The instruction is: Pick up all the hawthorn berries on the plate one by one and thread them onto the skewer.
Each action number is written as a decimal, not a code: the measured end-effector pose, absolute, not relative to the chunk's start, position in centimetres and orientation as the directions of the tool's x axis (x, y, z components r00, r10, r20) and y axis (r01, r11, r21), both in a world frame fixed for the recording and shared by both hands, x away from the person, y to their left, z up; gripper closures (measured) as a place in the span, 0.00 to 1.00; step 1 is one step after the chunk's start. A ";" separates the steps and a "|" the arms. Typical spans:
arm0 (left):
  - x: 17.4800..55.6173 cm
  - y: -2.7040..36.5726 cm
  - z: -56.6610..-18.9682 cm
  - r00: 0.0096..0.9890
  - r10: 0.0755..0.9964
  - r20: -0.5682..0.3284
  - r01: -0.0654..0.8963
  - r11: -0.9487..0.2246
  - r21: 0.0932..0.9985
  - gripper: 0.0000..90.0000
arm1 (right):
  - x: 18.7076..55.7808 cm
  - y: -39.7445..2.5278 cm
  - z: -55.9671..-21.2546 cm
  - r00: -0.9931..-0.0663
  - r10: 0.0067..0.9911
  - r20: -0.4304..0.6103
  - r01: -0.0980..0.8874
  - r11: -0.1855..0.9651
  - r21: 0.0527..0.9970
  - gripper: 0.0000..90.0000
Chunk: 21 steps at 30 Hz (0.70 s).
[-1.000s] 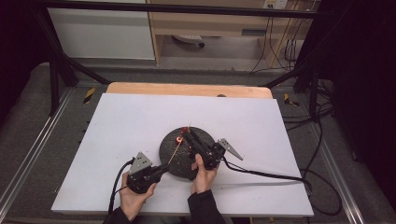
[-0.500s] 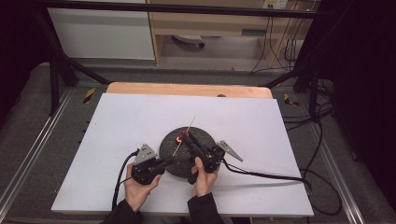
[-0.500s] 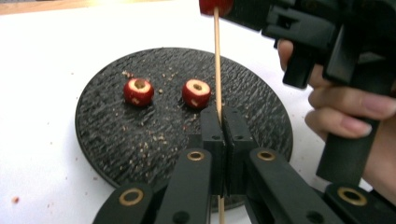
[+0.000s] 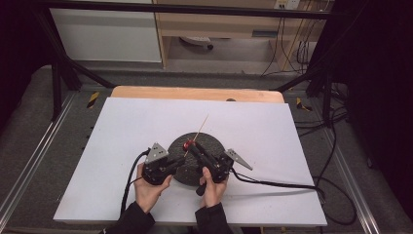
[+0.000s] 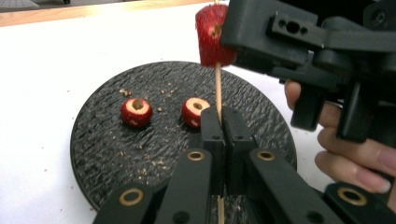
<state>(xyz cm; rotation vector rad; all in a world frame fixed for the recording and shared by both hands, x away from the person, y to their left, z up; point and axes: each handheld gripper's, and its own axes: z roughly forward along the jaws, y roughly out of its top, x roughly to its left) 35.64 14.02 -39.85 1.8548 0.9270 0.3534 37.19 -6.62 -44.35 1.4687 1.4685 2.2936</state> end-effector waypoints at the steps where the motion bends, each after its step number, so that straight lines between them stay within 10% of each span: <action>1: 35.7 13.9 -39.8 0.666 0.730 -0.153 0.440 -0.218 0.871 0.98 | 37.2 -6.6 -44.4 -0.548 0.485 0.681 0.415 -0.549 0.726 0.70; 21: 35.7 14.1 -39.9 0.681 0.719 -0.139 0.428 -0.237 0.872 0.98 | 36.9 -6.7 -44.2 -0.548 0.513 0.661 0.430 -0.505 0.748 0.58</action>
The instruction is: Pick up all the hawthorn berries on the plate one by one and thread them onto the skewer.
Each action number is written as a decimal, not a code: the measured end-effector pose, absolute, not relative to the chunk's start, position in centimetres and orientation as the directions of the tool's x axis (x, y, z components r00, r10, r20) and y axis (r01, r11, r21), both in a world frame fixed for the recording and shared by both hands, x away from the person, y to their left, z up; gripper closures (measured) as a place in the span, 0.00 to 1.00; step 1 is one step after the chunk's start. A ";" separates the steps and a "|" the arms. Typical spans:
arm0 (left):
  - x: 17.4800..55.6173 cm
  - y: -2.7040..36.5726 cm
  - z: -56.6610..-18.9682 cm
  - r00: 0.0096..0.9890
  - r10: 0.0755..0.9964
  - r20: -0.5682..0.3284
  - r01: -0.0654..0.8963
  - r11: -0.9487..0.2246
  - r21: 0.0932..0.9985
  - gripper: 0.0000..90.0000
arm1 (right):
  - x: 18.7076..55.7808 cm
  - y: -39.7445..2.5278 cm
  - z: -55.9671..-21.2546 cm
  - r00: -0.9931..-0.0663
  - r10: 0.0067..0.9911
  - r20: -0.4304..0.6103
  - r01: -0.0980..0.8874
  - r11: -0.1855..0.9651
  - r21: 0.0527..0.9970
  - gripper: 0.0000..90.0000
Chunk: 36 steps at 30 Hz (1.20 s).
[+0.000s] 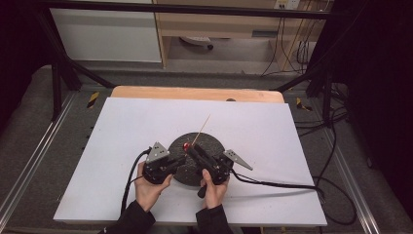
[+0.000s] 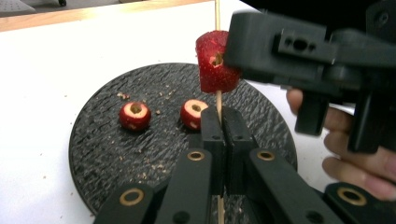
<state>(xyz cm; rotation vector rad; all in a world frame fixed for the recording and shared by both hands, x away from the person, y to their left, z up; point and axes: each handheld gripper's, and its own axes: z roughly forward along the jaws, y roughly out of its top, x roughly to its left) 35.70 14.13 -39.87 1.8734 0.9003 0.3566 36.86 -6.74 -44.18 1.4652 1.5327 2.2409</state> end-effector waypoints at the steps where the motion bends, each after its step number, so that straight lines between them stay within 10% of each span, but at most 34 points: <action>1: 35.6 14.3 -39.9 0.681 0.719 -0.139 0.431 -0.240 0.870 0.98 | 36.9 -6.8 -44.1 -0.549 0.520 0.654 0.426 -0.499 0.754 0.56; 18: 34.2 18.8 -40.9 0.669 0.733 -0.121 0.445 -0.265 0.855 0.98 | 38.1 -7.9 -43.2 -0.575 0.664 0.478 0.482 -0.197 0.854 0.10; 36: 32.5 22.3 -42.0 0.663 0.741 -0.106 0.461 -0.294 0.837 0.98 | 40.3 -9.9 -41.8 -0.625 0.730 0.278 0.562 0.174 0.808 0.08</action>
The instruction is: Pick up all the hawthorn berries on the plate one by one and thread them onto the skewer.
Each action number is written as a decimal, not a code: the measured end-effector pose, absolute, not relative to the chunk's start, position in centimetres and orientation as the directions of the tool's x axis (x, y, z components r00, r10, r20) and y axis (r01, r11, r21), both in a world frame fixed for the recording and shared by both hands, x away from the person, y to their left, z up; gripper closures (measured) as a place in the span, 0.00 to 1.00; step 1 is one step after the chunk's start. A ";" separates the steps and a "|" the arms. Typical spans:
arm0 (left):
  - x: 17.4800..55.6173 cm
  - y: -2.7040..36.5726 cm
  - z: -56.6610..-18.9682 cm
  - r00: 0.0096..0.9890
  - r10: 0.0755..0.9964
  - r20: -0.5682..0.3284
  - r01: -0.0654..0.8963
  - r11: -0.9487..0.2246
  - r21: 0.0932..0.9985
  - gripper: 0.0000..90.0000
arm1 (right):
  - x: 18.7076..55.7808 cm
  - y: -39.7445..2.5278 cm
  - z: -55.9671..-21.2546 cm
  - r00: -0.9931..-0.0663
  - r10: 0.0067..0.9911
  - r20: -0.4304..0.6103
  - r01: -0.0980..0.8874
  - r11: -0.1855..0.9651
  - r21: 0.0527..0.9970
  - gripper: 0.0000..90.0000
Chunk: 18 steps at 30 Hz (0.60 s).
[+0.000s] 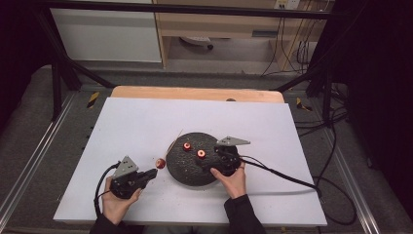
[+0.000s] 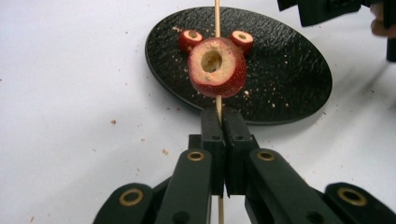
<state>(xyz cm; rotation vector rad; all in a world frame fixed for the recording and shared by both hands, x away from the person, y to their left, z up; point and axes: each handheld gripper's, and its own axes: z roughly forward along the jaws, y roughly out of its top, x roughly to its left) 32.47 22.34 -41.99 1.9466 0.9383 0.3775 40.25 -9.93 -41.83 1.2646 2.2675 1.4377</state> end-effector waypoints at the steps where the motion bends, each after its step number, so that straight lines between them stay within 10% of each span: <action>1: 32.4 22.5 -42.1 0.665 0.738 -0.114 0.465 -0.290 0.837 0.98 | 40.4 -10.1 -41.7 -0.628 0.730 0.272 0.568 0.191 0.801 0.07; 18: 32.0 23.6 -43.0 0.673 0.730 -0.116 0.469 -0.301 0.831 0.98 | 44.1 -7.8 -40.0 -0.673 0.727 0.134 0.627 0.465 0.626 0.14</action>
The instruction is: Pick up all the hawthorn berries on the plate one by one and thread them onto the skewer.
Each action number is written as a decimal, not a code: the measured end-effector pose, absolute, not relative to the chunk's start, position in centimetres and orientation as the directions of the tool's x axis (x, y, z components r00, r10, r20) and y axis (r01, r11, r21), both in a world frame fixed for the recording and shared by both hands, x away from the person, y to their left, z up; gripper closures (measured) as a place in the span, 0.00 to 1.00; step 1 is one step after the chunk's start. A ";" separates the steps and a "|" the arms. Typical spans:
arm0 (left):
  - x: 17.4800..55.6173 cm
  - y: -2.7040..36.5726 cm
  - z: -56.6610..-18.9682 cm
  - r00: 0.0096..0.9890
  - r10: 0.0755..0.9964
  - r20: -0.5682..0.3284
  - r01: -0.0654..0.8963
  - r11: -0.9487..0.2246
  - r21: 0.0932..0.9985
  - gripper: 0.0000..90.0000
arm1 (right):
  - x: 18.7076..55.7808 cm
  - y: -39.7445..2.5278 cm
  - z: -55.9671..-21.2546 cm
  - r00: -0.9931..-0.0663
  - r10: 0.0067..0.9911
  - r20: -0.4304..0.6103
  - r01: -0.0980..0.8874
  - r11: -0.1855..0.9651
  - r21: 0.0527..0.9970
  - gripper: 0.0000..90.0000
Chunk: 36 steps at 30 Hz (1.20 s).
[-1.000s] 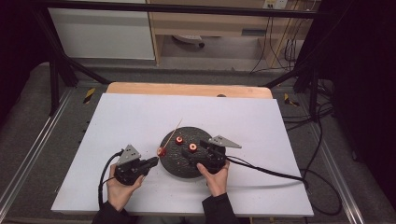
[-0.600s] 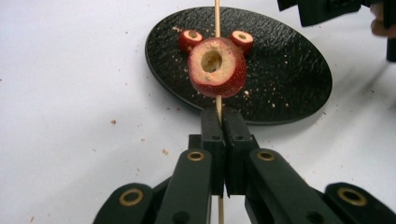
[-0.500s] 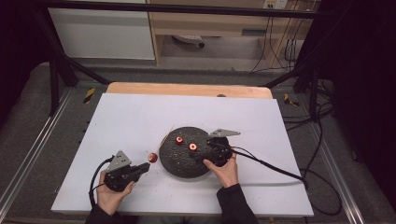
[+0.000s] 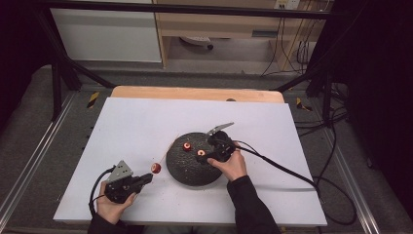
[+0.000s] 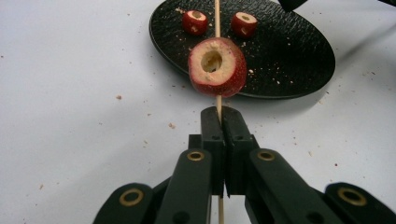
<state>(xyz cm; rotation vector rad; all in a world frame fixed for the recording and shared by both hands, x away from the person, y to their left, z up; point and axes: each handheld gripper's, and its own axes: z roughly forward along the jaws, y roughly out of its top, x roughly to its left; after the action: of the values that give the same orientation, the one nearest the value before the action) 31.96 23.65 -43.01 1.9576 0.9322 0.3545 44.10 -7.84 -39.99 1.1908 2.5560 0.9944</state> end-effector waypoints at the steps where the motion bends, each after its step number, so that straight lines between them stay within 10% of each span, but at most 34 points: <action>1: 32.0 23.7 -43.0 0.674 0.730 -0.115 0.469 -0.302 0.830 0.98 | 44.3 -7.7 -39.9 -0.677 0.725 0.127 0.627 0.477 0.616 0.15; 36: 32.2 23.6 -43.2 0.678 0.725 -0.123 0.479 -0.308 0.822 0.98 | 47.8 -5.2 -41.2 -0.706 0.694 0.141 0.680 0.608 0.409 0.65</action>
<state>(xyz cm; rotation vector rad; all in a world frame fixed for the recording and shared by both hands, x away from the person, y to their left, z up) 32.16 23.55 -43.21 1.9703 0.9326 0.3374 47.77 -5.17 -41.17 1.1919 2.7884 0.6886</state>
